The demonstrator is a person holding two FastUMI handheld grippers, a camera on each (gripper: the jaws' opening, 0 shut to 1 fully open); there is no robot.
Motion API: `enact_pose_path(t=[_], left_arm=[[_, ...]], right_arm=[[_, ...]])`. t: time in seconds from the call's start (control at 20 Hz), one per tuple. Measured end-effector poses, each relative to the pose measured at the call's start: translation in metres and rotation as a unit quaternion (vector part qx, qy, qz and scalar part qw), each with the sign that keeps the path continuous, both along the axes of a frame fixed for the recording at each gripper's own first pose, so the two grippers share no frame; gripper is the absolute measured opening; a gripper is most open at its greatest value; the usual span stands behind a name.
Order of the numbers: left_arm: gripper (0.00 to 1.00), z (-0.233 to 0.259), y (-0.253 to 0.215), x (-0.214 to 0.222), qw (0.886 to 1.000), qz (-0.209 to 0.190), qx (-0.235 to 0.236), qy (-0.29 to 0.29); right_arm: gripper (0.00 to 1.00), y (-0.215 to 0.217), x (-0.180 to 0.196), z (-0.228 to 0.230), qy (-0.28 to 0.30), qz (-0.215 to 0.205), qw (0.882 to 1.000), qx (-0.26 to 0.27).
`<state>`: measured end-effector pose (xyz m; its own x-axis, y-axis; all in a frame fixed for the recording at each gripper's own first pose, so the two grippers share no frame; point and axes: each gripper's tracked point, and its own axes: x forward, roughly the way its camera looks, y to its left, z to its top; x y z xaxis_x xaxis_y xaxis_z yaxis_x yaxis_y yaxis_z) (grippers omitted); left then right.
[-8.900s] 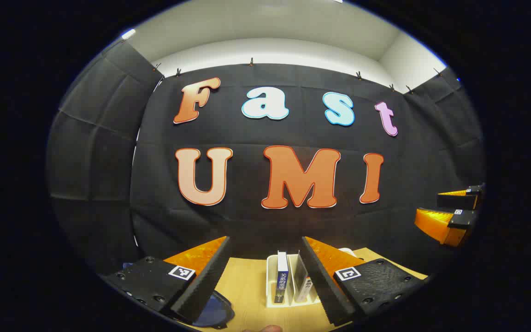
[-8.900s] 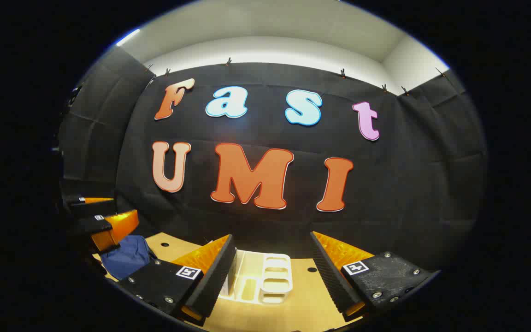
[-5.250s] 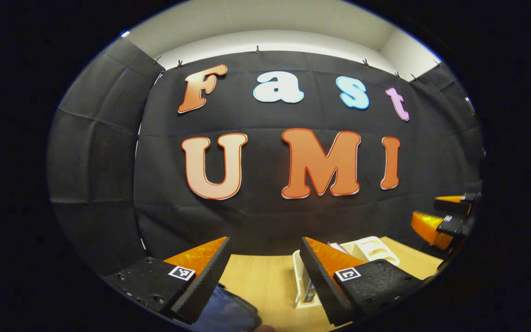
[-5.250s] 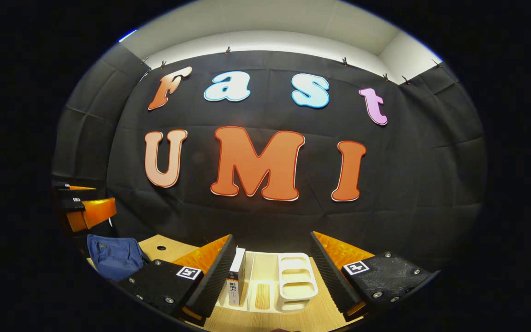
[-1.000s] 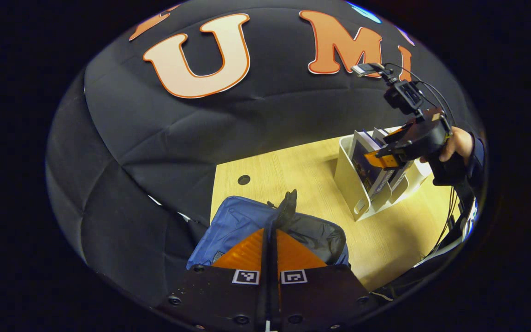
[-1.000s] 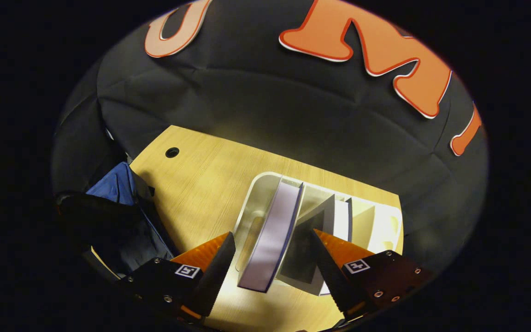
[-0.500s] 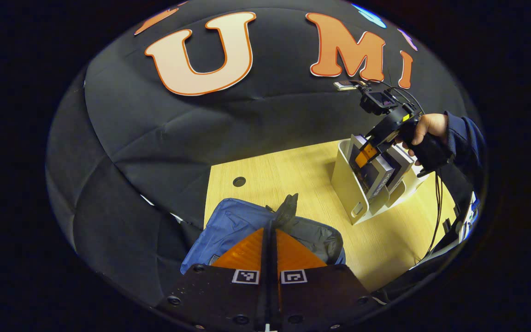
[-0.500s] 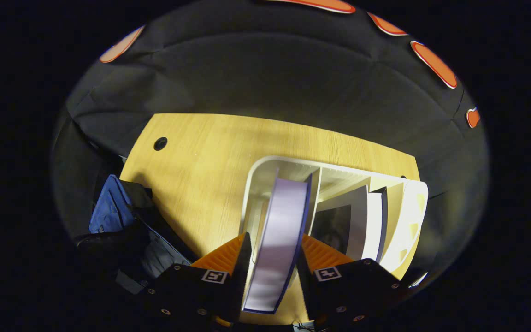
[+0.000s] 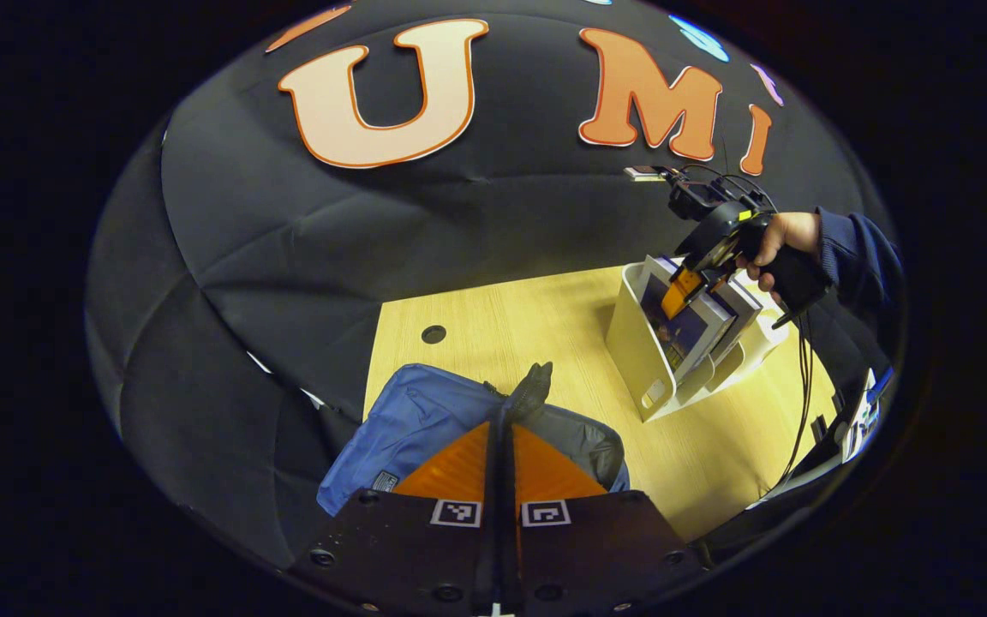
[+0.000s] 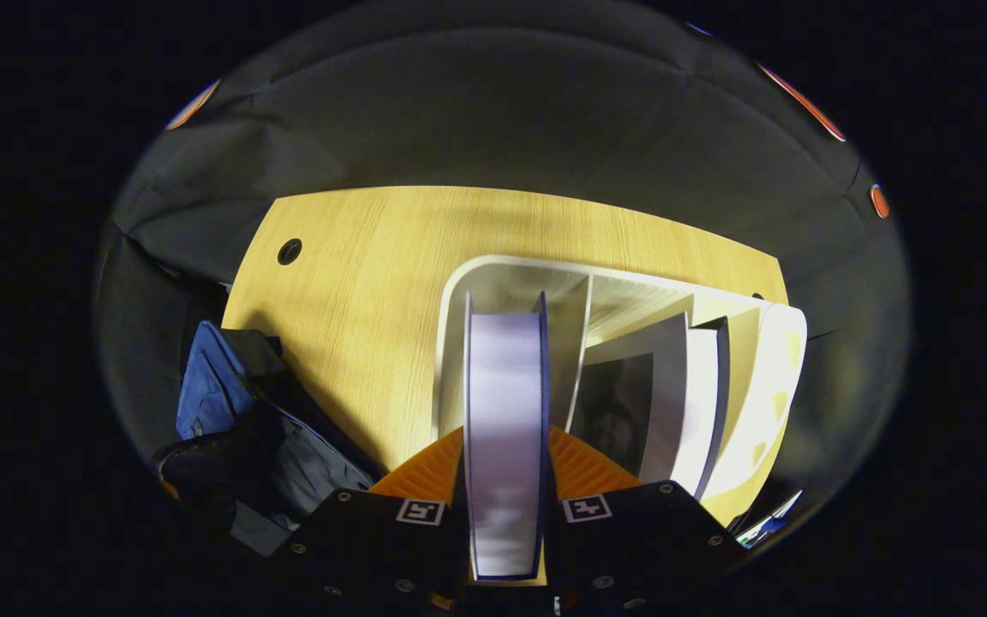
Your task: Open the schoolbag, grab two books from the bookshelf and put them into the schoolbag.
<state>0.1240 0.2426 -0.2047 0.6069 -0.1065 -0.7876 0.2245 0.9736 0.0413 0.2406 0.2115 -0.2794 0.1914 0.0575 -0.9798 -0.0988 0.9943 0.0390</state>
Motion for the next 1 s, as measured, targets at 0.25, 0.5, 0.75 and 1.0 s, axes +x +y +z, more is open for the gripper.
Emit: enact_pose_path(t=[0.25,0.5,0.75,1.0], left_arm=[[0.03,-0.004,-0.005,-0.005,1.0,-0.007,-0.003,0.004],[0.03,-0.003,-0.007,-0.004,1.0,-0.009,-0.001,0.003],[0.03,-0.004,-0.006,-0.004,1.0,-0.017,0.007,0.007],[0.03,-0.008,-0.007,0.002,1.0,-0.019,0.01,0.012]], right_arm=[[0.33,-0.012,-0.003,0.036,-0.024,-0.013,0.999,0.029],[0.33,-0.031,-0.02,0.091,-0.082,-0.007,0.995,0.064],[0.33,-0.044,-0.04,0.138,-0.132,-0.006,0.986,0.106],[0.33,-0.02,-0.075,0.157,-0.149,-0.022,0.973,0.177]])
